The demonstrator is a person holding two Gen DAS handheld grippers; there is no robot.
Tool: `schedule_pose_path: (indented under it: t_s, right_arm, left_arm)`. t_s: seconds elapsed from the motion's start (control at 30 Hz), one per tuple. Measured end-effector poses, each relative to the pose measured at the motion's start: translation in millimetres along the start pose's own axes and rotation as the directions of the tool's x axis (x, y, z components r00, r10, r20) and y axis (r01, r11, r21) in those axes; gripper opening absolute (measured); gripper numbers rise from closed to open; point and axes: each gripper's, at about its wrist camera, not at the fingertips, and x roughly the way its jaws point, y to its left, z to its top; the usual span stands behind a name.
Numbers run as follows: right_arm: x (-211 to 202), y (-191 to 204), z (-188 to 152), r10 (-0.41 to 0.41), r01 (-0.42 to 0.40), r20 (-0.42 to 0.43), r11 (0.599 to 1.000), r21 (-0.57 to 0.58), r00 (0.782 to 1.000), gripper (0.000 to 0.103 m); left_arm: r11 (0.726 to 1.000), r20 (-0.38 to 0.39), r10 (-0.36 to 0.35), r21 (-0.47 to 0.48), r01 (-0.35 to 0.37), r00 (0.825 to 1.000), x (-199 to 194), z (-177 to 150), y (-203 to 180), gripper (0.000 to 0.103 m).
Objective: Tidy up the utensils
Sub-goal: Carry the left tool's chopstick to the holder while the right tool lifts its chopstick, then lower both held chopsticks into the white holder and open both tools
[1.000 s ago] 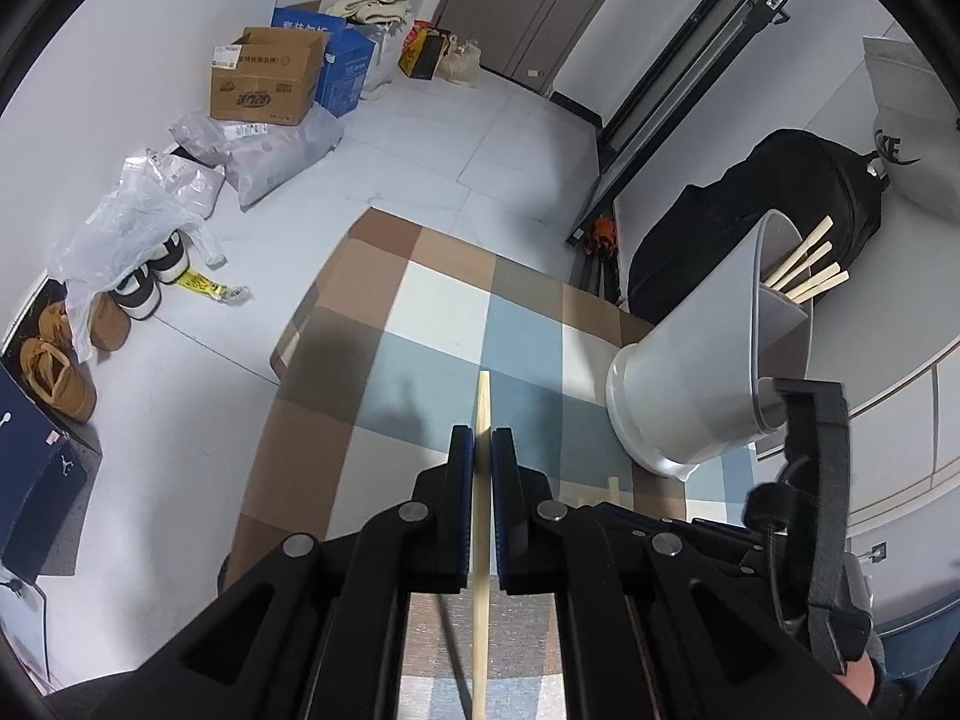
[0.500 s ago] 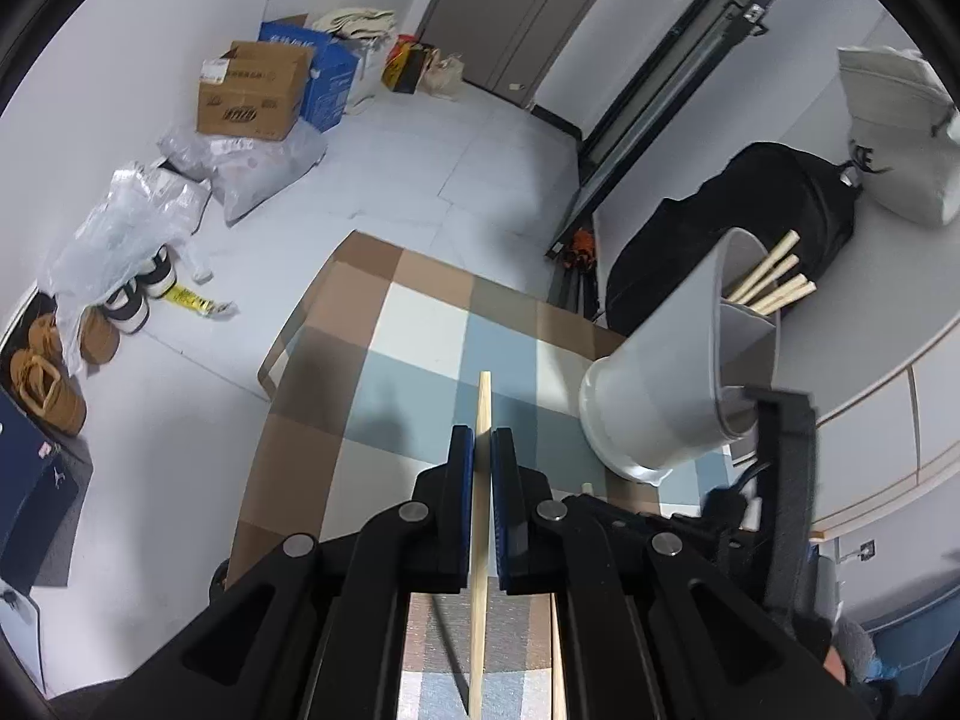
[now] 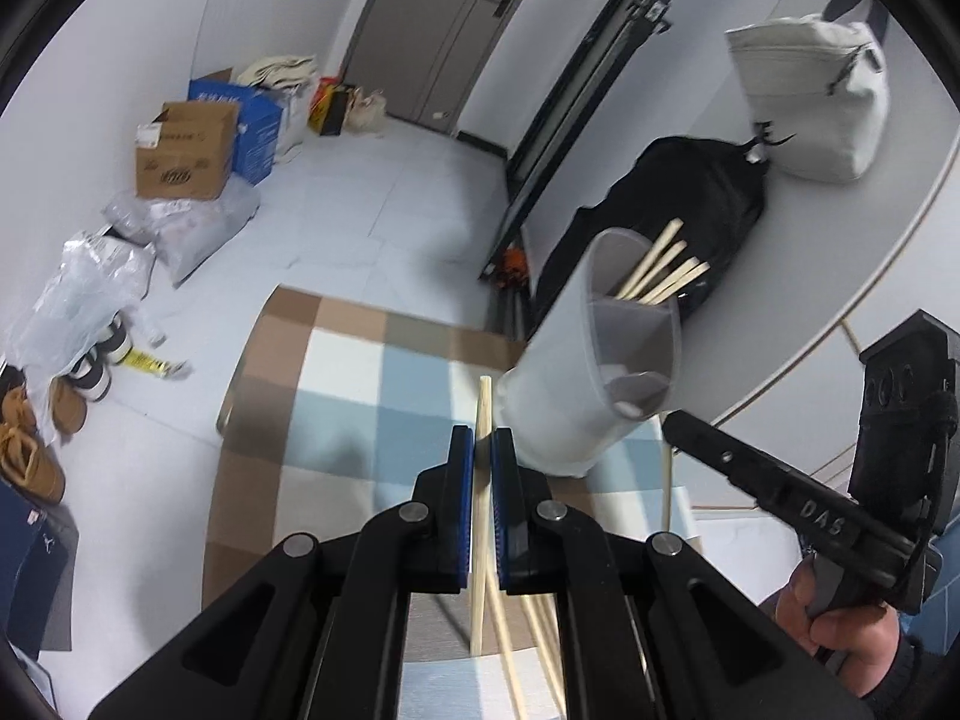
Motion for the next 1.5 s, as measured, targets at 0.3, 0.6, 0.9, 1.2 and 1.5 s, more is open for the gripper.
schedule_pose_path:
  t_s: [0.3, 0.6, 0.9, 1.2, 1.5]
  right_arm:
    - [-56.1, -4.2, 32.8, 0.036, -0.041, 0.204, 0.999, 0.019, 0.978, 0.005]
    - [-81.9, -10.7, 88.5, 0.001, -0.006, 0.36, 1.0, 0.012, 0.933, 0.005]
    - [-86.0, -20.8, 152.5, -0.046, 0.03, 0.488, 0.999, 0.04, 0.872, 0.005]
    - [-48.3, -34.8, 195.4, -0.079, 0.049, 0.529, 0.996, 0.07, 0.845, 0.005]
    - [-11.9, -35.5, 192.0, -0.085, 0.076, 0.56, 0.996, 0.04, 0.824, 0.005]
  left_arm:
    - [0.995, 0.047, -0.004, 0.095, -0.001, 0.999, -19.8, 20.2, -41.2, 0.002]
    - [0.985, 0.104, 0.014, 0.168, -0.031, 0.994, -44.9, 53.5, -78.6, 0.002]
    - [0.966, 0.166, 0.007, 0.252, -0.049, 0.986, -54.3, 108.7, -116.7, 0.002]
    - [0.95, 0.158, 0.012, 0.307, -0.061, 0.987, -24.5, 139.8, -127.2, 0.002]
    - [0.937, 0.092, 0.031, 0.345, -0.061, 0.995, 13.1, 142.0, -119.5, 0.002]
